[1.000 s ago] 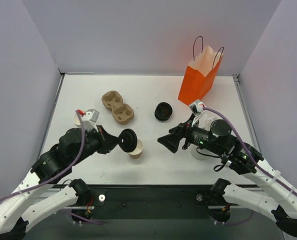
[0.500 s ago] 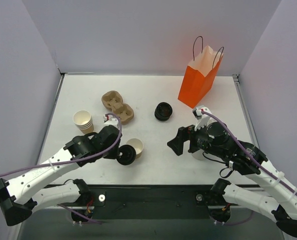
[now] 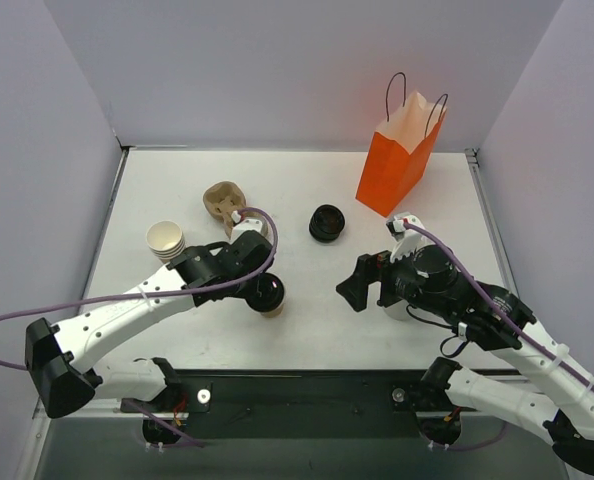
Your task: Pack the takeout coffee
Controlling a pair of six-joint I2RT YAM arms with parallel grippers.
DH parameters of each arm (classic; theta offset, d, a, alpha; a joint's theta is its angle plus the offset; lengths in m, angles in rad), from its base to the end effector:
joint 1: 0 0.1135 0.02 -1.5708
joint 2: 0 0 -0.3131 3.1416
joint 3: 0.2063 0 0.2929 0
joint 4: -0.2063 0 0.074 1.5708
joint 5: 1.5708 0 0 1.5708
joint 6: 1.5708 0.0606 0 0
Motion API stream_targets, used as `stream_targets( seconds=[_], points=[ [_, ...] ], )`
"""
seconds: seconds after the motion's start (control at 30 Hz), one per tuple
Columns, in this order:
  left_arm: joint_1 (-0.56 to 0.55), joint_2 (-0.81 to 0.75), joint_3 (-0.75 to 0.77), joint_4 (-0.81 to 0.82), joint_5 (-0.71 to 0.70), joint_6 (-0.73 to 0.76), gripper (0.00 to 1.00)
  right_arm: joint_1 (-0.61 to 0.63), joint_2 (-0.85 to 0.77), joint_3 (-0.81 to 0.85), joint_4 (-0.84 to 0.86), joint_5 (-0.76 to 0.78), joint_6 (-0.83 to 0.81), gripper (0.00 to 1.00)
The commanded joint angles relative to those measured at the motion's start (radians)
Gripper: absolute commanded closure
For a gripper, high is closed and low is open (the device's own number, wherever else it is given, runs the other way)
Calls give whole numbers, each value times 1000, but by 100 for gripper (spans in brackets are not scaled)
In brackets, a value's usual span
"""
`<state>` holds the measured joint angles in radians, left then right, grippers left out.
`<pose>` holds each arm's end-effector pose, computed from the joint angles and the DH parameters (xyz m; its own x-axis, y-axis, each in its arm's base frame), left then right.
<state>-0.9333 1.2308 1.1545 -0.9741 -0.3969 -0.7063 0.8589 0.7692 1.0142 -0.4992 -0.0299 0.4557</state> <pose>0.1799 -0.2035 0.3340 -0.7996 0.0739 -0.5959 0.1417 0.9876 -0.0676 0.1220 0.1442 0.4252 -0.4889 0.1068 -0.8658 -0.6242 0.6505 0.4327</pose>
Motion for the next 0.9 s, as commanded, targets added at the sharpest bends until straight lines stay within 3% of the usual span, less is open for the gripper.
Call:
stream_targets(
  seconds=[0.0,0.87],
  points=[
    [1,33,50,9,-16,22,100,8,-25,15,-10,27,14,0],
    [14,183,102,-18,-49,18,100,9,-56,6,-24,27,28,0]
  ],
)
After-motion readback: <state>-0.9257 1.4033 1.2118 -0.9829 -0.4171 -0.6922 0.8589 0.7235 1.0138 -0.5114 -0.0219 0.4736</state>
